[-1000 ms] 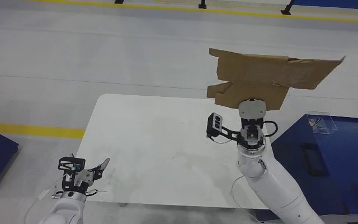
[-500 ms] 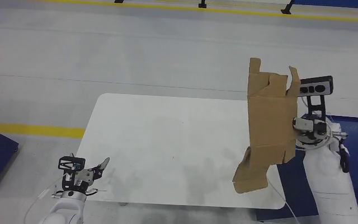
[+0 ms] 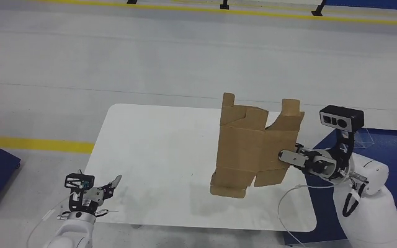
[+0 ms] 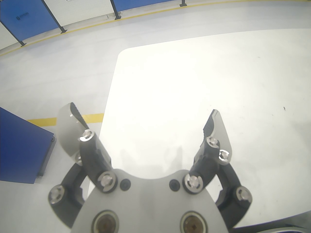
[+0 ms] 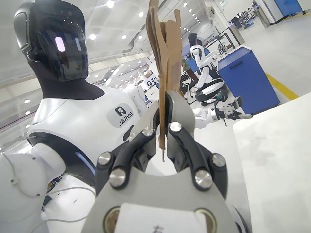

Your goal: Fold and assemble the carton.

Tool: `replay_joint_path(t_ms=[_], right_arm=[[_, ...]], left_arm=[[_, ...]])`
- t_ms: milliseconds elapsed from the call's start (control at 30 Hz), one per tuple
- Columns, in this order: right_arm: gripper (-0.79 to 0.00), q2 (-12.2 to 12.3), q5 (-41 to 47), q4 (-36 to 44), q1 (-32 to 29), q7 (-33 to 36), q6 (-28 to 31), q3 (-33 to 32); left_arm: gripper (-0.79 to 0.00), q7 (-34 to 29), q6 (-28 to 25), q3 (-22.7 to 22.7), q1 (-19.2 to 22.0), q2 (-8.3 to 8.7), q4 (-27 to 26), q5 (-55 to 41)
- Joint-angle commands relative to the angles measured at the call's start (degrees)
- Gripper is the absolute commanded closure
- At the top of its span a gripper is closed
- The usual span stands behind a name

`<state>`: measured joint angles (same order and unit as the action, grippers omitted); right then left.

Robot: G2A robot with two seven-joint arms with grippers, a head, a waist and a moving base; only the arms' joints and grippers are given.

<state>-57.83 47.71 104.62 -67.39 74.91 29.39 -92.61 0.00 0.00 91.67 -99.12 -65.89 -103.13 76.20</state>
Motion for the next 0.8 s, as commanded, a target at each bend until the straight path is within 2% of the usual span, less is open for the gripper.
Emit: replay_joint_path(t_ms=[0,133,200,300,533,667,767], right_arm=[[0.0,0.0,-0.04,0.0,0.0,0.0,0.0,0.0],[0.0,0.03,-0.74,0.35,0.08,-0.12,0.1,-0.15],[0.0,0.27,-7.08,2.58,0.52,-1.78,1.76,-2.19],[0.0,0.57,-10.83,3.76,0.92,-4.36,4.32,-6.56],[0.0,1.91,-39.53,10.59,2.03,-13.03,12.77,-23.09],[0.0,1.93,-54.76,16.51,1.3,-18.55,17.29,-29.86],[0.0,1.48,-66.44,21.35,-0.11,-24.52,21.45,-32.19]], left_arm=[[-0.785,0.0,0.0,0.0,0.0,0.0,0.0,0.0],[-0.785,0.0,0.0,0.0,0.0,0.0,0.0,0.0],[-0.785,0.0,0.0,0.0,0.0,0.0,0.0,0.0],[-0.785,0.0,0.0,0.0,0.0,0.0,0.0,0.0],[-0.785,0.0,0.0,0.0,0.0,0.0,0.0,0.0],[-0.785,0.0,0.0,0.0,0.0,0.0,0.0,0.0],[-0.785,0.0,0.0,0.0,0.0,0.0,0.0,0.0]])
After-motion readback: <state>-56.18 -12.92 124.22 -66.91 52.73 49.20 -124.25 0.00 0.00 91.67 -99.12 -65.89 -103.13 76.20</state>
